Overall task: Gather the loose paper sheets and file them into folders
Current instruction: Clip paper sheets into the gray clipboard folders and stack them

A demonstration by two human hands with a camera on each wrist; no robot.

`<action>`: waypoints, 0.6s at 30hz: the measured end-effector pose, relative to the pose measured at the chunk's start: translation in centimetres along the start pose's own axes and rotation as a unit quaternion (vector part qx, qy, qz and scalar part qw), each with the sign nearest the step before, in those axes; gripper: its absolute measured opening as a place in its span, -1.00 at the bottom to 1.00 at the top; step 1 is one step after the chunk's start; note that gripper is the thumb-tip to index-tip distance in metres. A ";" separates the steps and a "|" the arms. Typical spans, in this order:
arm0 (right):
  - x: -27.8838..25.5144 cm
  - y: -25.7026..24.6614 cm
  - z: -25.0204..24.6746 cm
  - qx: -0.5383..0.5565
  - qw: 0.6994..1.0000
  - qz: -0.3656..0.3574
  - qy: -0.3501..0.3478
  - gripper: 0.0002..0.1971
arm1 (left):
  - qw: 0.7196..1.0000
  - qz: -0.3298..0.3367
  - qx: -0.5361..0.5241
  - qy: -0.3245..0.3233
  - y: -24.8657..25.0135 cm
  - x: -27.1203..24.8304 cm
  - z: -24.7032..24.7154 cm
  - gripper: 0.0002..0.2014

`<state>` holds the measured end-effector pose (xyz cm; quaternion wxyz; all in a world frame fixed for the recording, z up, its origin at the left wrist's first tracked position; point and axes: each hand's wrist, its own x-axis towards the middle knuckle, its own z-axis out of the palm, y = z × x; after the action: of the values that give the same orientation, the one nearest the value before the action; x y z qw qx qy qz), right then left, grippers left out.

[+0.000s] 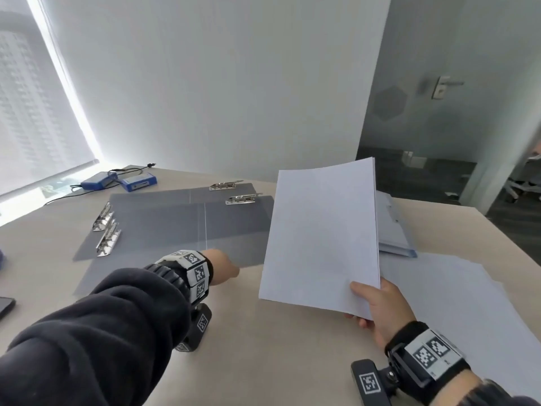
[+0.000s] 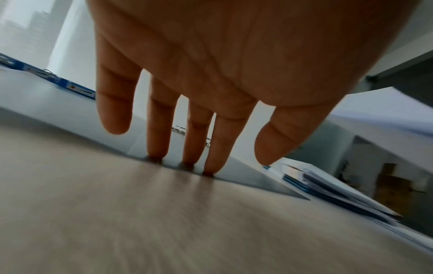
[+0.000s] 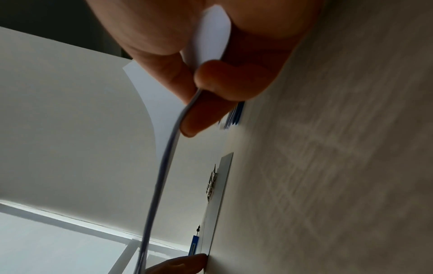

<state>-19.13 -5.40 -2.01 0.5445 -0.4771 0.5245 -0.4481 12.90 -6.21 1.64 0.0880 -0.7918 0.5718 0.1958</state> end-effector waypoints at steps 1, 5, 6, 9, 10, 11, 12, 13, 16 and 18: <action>-0.3 0.0 0.1 0.000 1.000 0.000 -0.001 -0.94 | 1.000 0.012 -0.003 -0.005 0.3 -1.0 0.3 -0.60; -1.8 0.0 0.9 -0.004 1.000 -0.004 -0.009 -0.94 | 0.994 0.076 -0.079 -0.015 -0.2 -4.9 1.9 -0.70; -2.2 0.0 1.0 -0.003 1.000 -0.005 -0.011 -0.94 | 0.992 0.084 -0.090 -0.015 -0.8 -5.5 2.1 -0.72; -3.1 -0.2 1.3 0.000 1.000 -0.008 -0.014 -0.93 | 0.993 0.067 -0.095 0.019 -3.1 -6.9 2.0 -0.69; -3.3 -0.4 1.4 -0.001 1.000 -0.011 -0.013 -0.92 | 0.994 0.054 -0.094 0.027 -3.9 -7.2 2.0 -0.66; -3.6 -0.5 1.6 -0.002 1.000 -0.012 -0.013 -0.92 | 0.995 0.042 -0.091 0.028 -4.7 -7.6 2.0 -0.63; -3.9 -0.7 1.8 -0.003 1.000 -0.014 -0.017 -0.93 | 0.996 0.034 -0.085 0.023 -5.2 -8.0 2.1 -0.60; -4.2 -0.8 2.0 -0.003 1.000 -0.015 -0.021 -0.93 | 0.996 0.032 -0.077 0.015 -5.5 -8.5 2.3 -0.59; -4.7 -1.0 2.9 -0.008 1.000 -0.017 -0.024 -0.93 | 0.996 0.052 -0.066 -0.004 -5.6 -9.5 3.1 -0.59; -4.8 -0.9 3.7 -0.011 1.000 -0.010 -0.025 -0.92 | 0.992 0.080 -0.095 -0.002 -5.3 -10.1 3.5 -0.58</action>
<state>-15.62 -0.63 -0.43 0.5475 -0.4995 0.5110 -0.4355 14.43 5.61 2.16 -0.0021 -0.7481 0.6117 0.2570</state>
